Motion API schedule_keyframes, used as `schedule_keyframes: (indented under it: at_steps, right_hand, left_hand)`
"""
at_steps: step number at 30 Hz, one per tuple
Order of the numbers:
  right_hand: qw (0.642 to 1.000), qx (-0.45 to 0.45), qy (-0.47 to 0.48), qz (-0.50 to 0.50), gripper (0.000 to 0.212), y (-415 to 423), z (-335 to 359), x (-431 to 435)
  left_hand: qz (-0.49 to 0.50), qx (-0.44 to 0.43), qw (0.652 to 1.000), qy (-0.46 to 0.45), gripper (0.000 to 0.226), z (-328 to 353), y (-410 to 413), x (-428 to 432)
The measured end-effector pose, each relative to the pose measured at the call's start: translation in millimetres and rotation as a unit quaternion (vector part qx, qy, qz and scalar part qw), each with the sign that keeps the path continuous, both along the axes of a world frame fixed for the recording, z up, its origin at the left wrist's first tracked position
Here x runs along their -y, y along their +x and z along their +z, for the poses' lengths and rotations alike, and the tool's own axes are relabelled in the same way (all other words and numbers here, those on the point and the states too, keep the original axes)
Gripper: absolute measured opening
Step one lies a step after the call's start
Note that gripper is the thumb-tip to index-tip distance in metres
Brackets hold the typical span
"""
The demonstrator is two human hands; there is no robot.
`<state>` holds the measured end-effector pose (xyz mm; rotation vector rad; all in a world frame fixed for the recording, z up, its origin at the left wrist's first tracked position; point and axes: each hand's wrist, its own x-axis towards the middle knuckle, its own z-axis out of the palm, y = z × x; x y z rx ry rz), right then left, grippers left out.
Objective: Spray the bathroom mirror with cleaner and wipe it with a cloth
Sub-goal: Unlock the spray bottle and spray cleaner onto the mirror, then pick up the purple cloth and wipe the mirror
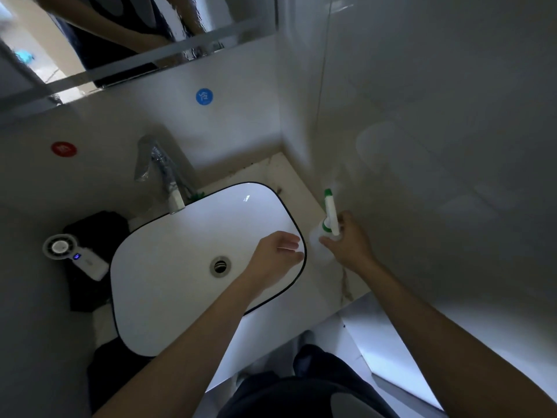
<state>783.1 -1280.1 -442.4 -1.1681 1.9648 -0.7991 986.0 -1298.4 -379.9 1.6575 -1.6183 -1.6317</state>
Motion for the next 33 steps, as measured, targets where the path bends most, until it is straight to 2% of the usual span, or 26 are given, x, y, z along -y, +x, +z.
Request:
schedule_keyframes:
  at_steps: [3, 5, 8, 13, 17, 20, 25, 29, 33]
  right_hand:
    - [0.998, -0.029, 0.058, 0.003, 0.075, -6, -4, -9]
    - [0.996, -0.036, 0.076, -0.010, 0.076, -9, -6, -21]
    - [0.995, -0.023, 0.094, -0.026, 0.060, -8, -4, -46]
    - [0.995, -0.050, 0.078, -0.024, 0.024, 19, 11, -82]
    - [0.997, -0.057, 0.033, 0.038, 0.016, 65, 26, -81]
    - [0.994, -0.042, -0.007, 0.105, 0.013, 104, 30, -67]
    - [0.969, -0.032, -0.047, 0.240, 0.014, 173, 31, -38]
    - [0.944, -0.034, -0.072, 0.321, 0.013, 231, 30, -27]
    - [0.924, -0.010, -0.066, 0.377, 0.011, 280, 27, -32]
  left_hand:
    - [-0.016, -0.001, 1.000, -0.008, 0.030, 2, -7, 0]
    - [-0.028, -0.005, 1.000, -0.009, 0.027, 1, -11, 0]
    - [-0.033, -0.017, 0.999, -0.010, 0.019, -4, -10, -5]
    - [0.006, -0.020, 1.000, 0.002, 0.024, -16, 13, -26]
    - [0.049, -0.026, 0.998, 0.003, 0.028, -22, 55, -38]
    - [0.072, 0.024, 0.996, -0.038, 0.021, -17, 88, -41]
    - [0.220, -0.025, 0.973, -0.059, 0.027, -9, 155, -65]
    - [0.321, -0.014, 0.946, -0.051, 0.038, -15, 218, -105]
    - [0.412, 0.020, 0.911, -0.022, 0.034, -25, 257, -160]
